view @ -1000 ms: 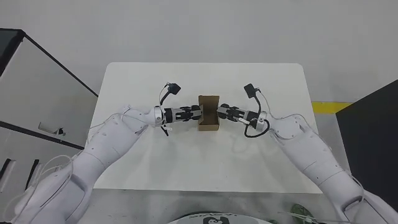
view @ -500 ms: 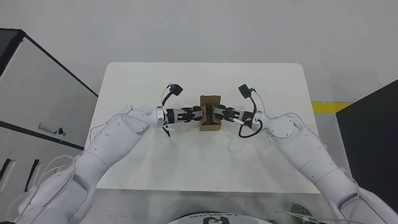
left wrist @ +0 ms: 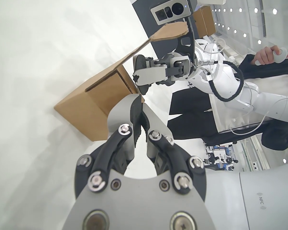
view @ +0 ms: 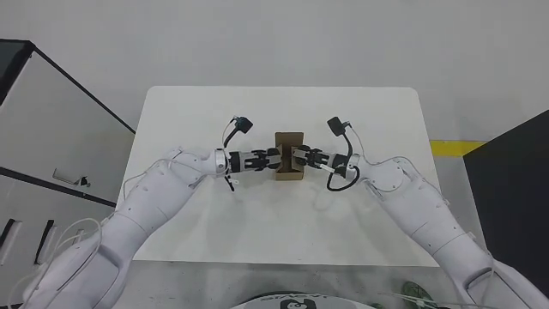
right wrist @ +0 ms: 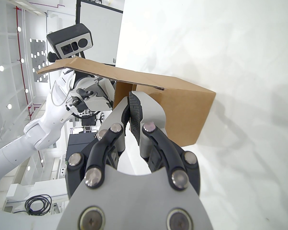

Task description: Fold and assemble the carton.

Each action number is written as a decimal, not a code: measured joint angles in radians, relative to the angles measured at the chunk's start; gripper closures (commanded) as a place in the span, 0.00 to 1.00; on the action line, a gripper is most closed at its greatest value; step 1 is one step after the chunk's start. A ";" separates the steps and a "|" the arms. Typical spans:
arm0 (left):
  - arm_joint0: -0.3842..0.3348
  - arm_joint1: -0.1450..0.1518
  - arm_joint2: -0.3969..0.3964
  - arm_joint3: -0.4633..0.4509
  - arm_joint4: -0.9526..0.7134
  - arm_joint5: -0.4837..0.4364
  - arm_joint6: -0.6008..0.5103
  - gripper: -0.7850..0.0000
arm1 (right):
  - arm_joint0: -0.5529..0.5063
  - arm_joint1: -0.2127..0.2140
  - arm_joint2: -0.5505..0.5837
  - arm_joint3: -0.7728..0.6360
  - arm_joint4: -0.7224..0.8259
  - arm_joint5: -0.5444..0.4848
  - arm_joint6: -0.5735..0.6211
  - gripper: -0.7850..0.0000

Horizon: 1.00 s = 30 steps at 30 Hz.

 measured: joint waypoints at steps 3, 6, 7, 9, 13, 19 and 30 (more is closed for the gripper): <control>0.002 -0.004 0.000 -0.001 0.002 0.011 0.001 1.00 | -0.002 -0.001 0.003 0.000 -0.003 0.000 0.003 1.00; 0.000 -0.009 0.003 -0.002 0.009 0.018 0.003 1.00 | -0.004 -0.003 0.007 -0.001 -0.005 -0.001 0.005 1.00; -0.001 -0.011 0.005 -0.002 0.013 0.020 0.002 1.00 | -0.005 -0.003 0.008 -0.002 -0.006 -0.003 0.005 1.00; -0.002 -0.014 0.007 0.000 0.021 0.022 0.003 1.00 | -0.006 -0.004 0.011 -0.002 -0.010 -0.004 0.008 1.00; -0.005 -0.019 0.008 0.010 0.034 0.028 0.007 1.00 | -0.008 -0.005 0.015 -0.005 -0.020 -0.003 0.012 1.00; -0.006 -0.025 0.004 0.018 0.043 0.028 0.009 1.00 | -0.014 -0.007 0.021 -0.011 -0.030 -0.003 0.013 1.00; 0.002 -0.029 -0.010 0.020 0.045 0.010 0.001 1.00 | -0.021 -0.011 0.028 -0.035 -0.060 0.011 0.014 1.00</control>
